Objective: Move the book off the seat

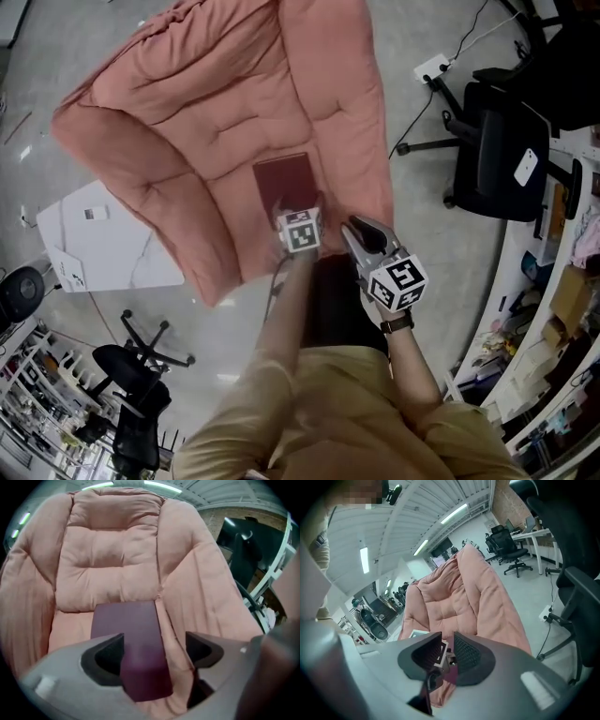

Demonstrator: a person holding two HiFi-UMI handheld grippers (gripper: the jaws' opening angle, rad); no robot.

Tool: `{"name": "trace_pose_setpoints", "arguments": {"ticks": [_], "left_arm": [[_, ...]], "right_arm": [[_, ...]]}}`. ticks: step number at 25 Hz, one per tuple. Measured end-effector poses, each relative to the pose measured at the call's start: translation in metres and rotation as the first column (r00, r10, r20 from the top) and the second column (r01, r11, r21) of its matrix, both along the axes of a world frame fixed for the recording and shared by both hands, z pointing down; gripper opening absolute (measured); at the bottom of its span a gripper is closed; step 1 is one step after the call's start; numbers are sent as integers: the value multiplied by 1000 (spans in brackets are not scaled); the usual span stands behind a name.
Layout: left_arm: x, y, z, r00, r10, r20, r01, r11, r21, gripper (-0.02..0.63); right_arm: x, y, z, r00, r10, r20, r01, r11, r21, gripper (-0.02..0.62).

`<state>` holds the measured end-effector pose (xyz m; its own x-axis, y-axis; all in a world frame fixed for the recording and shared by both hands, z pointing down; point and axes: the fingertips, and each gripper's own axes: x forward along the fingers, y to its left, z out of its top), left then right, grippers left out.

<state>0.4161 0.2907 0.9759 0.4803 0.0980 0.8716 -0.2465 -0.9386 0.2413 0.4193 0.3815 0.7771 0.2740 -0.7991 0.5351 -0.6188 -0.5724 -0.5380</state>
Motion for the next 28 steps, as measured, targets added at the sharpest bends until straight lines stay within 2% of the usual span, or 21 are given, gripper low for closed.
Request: {"name": "trace_pose_setpoints", "arguments": {"ticks": [2,6,8,10,12,15,19,23,28], "left_arm": [[7,0,15,1000,11,8,-12,1000,24,434],[12,3,42,999,30,40,-34,996,86,440],[13,0,50,998,30,56,-38,988,148,409],[9,-7,55,997,26,71,-40,978,206,343],[7,-13,57,997,24,75,-40,972,230,330],[4,-18,56,998,-4,67,-11,976,220,313],[-3,-29,43,996,-74,41,66,985,159,227],[-10,-35,31,997,-69,24,65,988,137,182],[-22,-59,11,986,-167,15,164,979,118,189]], "right_arm": [[5,2,7,1000,9,2,-9,1000,2,87],[10,9,16,1000,20,14,-20,1000,2,86],[11,10,20,1000,14,16,-14,1000,-3,86],[11,9,23,1000,7,20,-7,1000,-5,86],[11,7,27,1000,-1,24,1,1000,-4,86],[11,5,30,1000,-11,29,11,1000,-3,86],[10,-4,34,998,-55,17,55,998,-15,86],[8,-25,35,995,-100,14,100,995,-5,86],[9,-54,35,989,-151,3,151,989,0,87]]}}
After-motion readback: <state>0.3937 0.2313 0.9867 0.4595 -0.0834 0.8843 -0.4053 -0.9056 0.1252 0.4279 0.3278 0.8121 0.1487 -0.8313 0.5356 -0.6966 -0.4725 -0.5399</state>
